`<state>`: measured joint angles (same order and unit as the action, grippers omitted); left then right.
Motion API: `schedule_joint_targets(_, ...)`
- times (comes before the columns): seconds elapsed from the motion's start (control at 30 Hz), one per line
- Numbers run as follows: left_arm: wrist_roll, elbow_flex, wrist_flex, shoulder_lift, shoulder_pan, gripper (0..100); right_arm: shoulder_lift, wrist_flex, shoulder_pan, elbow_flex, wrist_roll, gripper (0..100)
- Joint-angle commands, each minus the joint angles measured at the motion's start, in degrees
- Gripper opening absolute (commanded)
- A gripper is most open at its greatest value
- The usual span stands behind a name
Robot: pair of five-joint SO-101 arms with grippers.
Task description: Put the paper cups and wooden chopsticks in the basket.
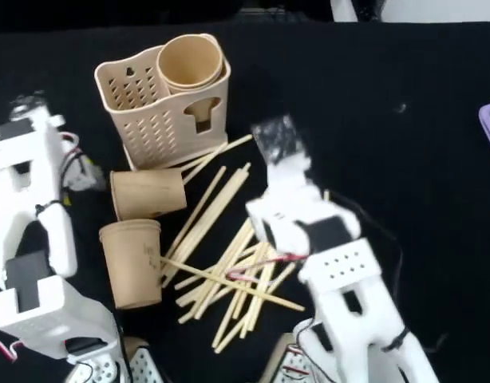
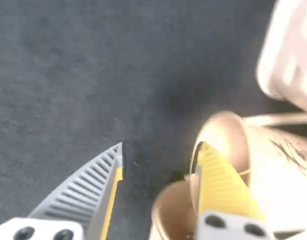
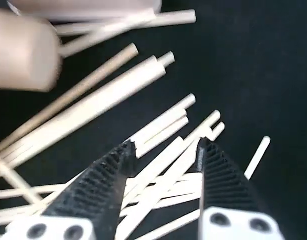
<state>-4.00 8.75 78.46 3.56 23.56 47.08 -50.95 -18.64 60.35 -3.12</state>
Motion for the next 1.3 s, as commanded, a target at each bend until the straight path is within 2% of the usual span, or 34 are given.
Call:
schedule_joint_targets(0.0, 0.5, -3.5, 3.7, -3.3, -5.8, 24, 4.9, 5.5, 1.6, 5.1, 1.7, 19.4)
schedule_joint_targets(0.3, 0.5, -12.5, 12.3, -3.4, -17.0, 24, 10.0, 5.9, 1.5, 8.9, 1.8, 19.4)
schedule_joint_targets(0.5, 0.8, -18.8, 16.9, -3.3, -28.0, 24, 12.4, 5.5, 2.2, 9.6, 2.7, 19.7)
schedule_joint_targets(0.7, 0.7, -21.7, 19.8, -3.3, -39.7, 24, 15.0, 5.8, 13.9, 9.5, 7.9, 19.8)
schedule_joint_targets(0.77, 0.5, -22.1, 20.1, -3.3, -42.5, 24, 15.6, 5.5, 15.6, 9.5, 8.5, 19.8)
schedule_joint_targets(0.87, 0.7, -22.1, 19.7, -2.9, -44.8, 24, 15.7, 5.5, 15.6, 9.6, 8.6, 19.8)
schedule_joint_targets(1.03, 0.8, -22.2, 19.7, -3.4, -44.9, 24, 16.0, 5.6, 15.6, 9.6, 8.6, 19.8)
schedule_joint_targets(1.27, 0.8, -29.9, 22.1, -3.4, -45.5, 24, 15.9, 5.6, 15.6, 9.6, 8.6, 19.8)
